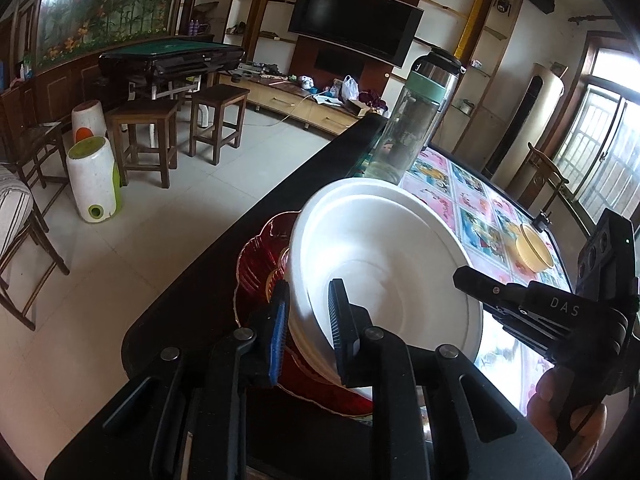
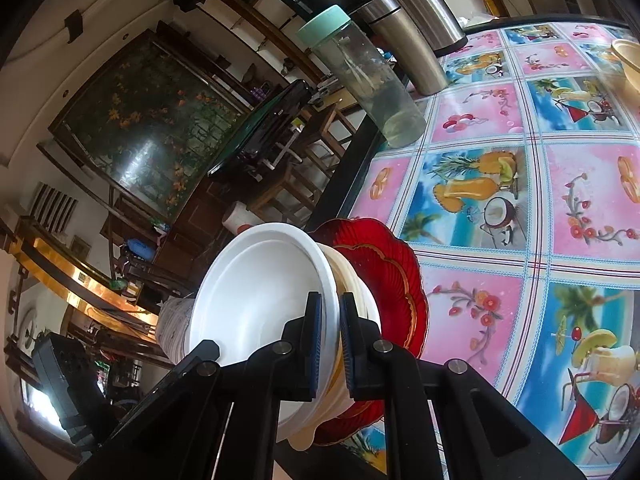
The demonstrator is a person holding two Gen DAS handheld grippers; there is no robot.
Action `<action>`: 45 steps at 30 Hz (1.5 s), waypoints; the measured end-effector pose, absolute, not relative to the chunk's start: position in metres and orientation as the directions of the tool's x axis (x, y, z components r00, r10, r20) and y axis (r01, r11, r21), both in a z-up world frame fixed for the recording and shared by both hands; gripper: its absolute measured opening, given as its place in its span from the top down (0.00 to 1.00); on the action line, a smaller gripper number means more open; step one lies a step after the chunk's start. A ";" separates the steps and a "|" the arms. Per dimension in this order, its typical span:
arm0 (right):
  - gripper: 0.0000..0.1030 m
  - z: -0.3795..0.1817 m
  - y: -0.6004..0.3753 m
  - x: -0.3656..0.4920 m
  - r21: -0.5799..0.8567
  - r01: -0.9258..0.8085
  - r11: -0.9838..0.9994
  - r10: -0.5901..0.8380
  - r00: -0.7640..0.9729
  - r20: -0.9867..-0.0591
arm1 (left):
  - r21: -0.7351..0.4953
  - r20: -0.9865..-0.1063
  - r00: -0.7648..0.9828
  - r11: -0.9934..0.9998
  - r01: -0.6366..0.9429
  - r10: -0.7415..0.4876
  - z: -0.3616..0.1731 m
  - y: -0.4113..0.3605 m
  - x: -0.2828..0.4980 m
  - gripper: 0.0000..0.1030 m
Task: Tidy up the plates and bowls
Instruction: 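Lower the white bowl with both grippers onto the red plate stack, then open both grippers and withdraw from the white bowl, then move both grippers toward the rim of the beige ribbed bowl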
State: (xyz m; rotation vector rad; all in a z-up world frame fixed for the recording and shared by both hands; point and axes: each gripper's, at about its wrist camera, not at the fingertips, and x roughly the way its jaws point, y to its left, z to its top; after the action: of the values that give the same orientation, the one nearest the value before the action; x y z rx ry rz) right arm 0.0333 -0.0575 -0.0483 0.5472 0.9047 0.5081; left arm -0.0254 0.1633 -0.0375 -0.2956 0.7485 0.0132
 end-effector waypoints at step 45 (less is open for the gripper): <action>0.80 -0.050 -0.400 0.038 0.692 0.233 0.683 0.312 0.764 -0.565 | -0.095 -0.779 0.537 0.908 0.409 -0.324 -0.041 -0.117 -0.008 0.44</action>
State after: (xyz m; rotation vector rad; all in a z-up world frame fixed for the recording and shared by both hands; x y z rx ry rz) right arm 0.0377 -0.3999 -0.0504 0.8369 0.7214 0.0490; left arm -0.0084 -0.1167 -0.0406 0.1023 0.9044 -0.4367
